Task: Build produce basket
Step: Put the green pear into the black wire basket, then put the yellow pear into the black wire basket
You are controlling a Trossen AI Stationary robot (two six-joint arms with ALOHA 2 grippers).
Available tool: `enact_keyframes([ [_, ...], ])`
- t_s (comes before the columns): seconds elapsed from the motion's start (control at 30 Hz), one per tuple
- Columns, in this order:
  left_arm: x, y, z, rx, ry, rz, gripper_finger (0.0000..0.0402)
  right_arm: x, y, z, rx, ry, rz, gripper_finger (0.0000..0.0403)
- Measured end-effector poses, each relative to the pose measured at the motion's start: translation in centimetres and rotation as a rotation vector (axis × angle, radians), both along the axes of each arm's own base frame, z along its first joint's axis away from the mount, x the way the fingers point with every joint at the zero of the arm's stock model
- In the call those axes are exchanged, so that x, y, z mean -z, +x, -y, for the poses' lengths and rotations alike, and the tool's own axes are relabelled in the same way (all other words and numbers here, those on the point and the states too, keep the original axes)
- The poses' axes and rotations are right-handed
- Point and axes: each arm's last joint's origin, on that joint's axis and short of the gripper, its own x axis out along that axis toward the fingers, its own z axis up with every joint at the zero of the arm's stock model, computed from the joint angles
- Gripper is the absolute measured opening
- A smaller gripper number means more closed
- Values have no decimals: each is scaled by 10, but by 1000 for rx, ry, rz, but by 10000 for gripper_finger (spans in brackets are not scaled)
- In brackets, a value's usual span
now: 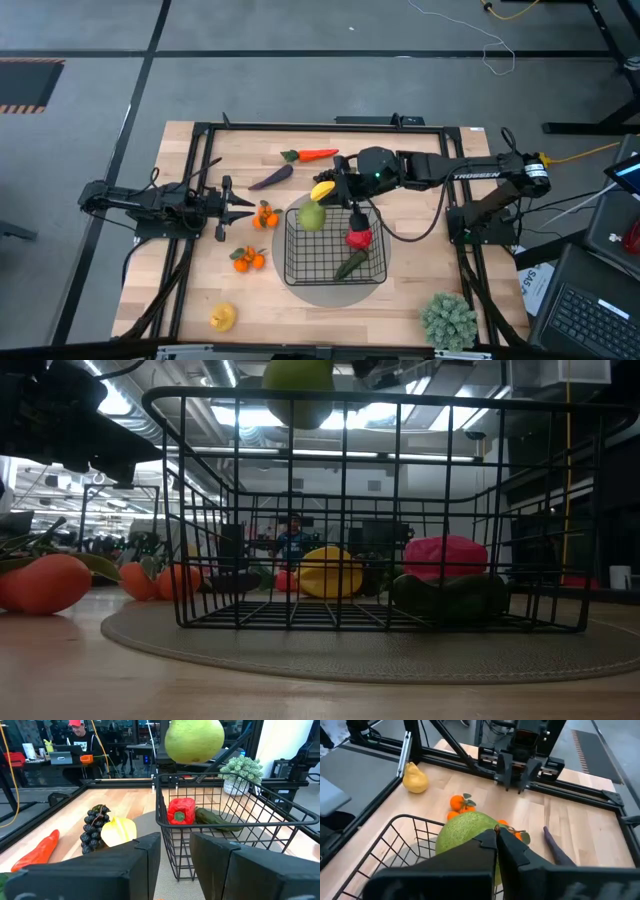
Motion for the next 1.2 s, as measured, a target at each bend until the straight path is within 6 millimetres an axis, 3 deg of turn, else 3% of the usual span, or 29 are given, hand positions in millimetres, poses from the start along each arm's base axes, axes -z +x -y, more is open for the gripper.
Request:
enact_keyframes([
  [0.6, 0, 0, 0, 0, 0, 0, 94, 3, -2, -2, -55, 49, -38, 8],
  [1.03, 0, 0, 0, 0, 0, 0, 94, 2, -2, -11, -92, 27, -23, 124],
  [1.2, 0, 0, 0, 0, 0, 0, 94, 4, -3, -11, -78, 52, -48, 141],
])
